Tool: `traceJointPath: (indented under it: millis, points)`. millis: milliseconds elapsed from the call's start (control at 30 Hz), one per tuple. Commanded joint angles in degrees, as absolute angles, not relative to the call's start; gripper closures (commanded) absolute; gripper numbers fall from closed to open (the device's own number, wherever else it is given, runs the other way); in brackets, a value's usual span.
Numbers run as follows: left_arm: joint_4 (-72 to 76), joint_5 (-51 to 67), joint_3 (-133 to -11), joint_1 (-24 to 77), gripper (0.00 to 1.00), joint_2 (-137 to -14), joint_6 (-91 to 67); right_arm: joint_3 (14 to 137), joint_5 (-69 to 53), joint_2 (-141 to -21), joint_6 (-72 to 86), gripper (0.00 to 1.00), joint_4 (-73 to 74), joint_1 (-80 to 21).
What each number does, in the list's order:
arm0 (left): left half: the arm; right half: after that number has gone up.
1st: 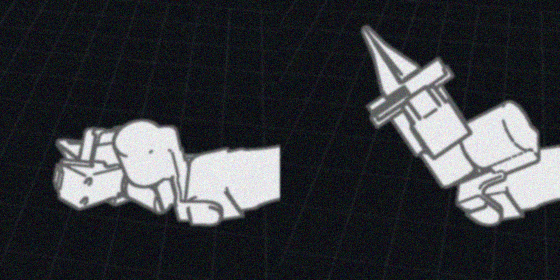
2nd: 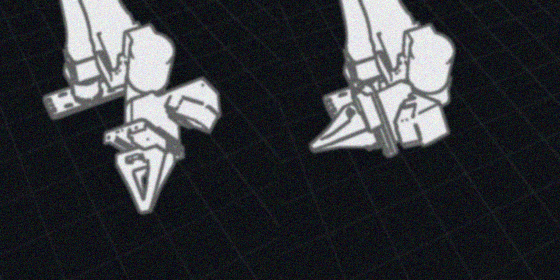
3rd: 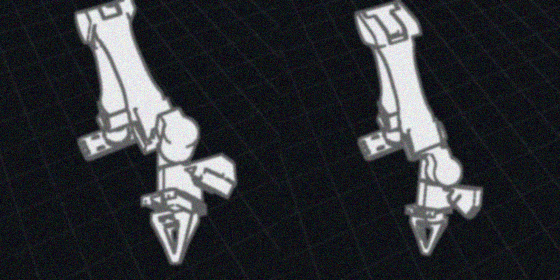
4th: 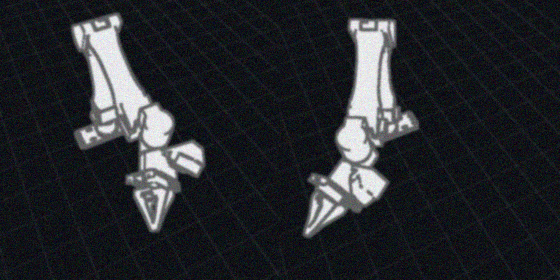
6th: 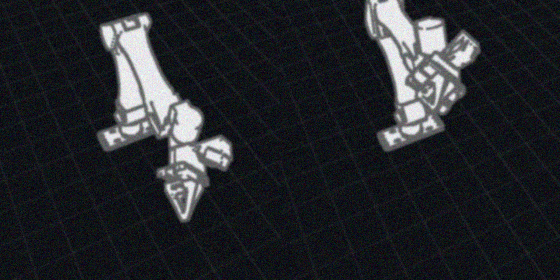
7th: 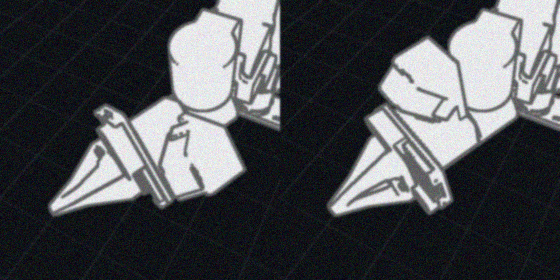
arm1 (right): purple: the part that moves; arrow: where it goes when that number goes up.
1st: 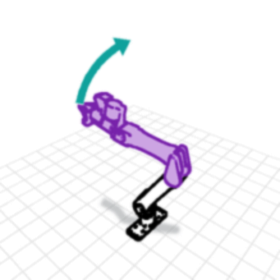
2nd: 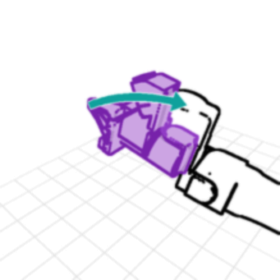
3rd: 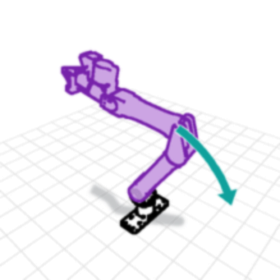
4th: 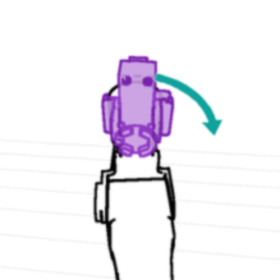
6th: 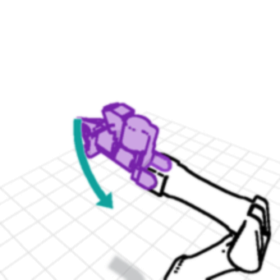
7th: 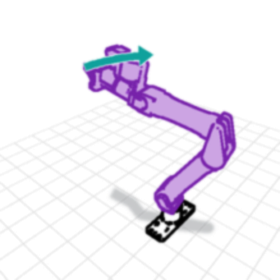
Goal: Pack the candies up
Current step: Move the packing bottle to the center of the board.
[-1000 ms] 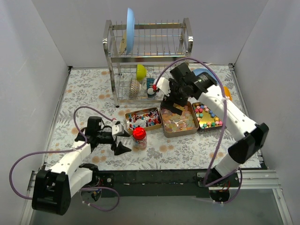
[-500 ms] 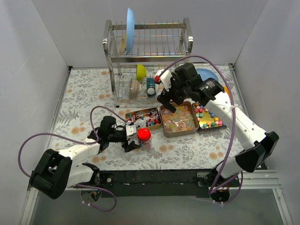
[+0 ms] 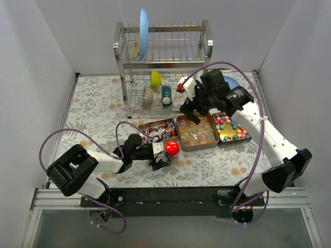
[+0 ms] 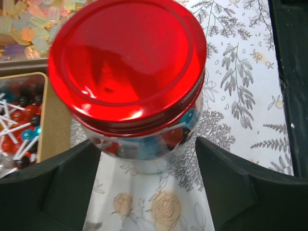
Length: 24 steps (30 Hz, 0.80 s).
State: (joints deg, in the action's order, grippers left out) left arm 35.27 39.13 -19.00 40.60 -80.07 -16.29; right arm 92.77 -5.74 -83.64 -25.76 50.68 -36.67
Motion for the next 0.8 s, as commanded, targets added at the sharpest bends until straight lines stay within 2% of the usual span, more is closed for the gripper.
traceJointPath:
  millis: [0,100,200,367,600,700,767]
  points:
    - [56.5,31.2,-15.5,44.0,0.20,-84.2,-23.1,91.1,-14.0,-80.3,-31.7,0.02,57.1,-34.9]
    - [63.8,30.1,-13.1,45.0,0.18,-85.6,-24.4,89.2,-23.1,-79.9,-38.9,0.03,62.5,-34.9]
    - [66.0,29.9,-11.6,45.8,0.17,-85.6,-25.0,85.4,-26.1,-79.3,-43.8,0.03,63.5,-35.6]
    - [70.7,30.8,-10.3,46.0,0.17,-90.6,-25.0,80.3,-27.5,-79.4,-51.1,0.04,61.9,-39.3]
    - [75.8,31.1,-12.0,46.3,0.17,-97.0,-24.7,79.8,-28.8,-83.8,-58.2,0.04,60.1,-44.8]
    - [75.7,31.7,-12.4,46.3,0.21,-98.0,-24.3,80.2,-29.7,-86.4,-58.2,0.05,58.6,-46.5]
    - [75.2,32.7,-12.2,46.2,0.31,-98.0,-24.3,80.1,-29.9,-88.2,-58.1,0.06,57.7,-47.8]
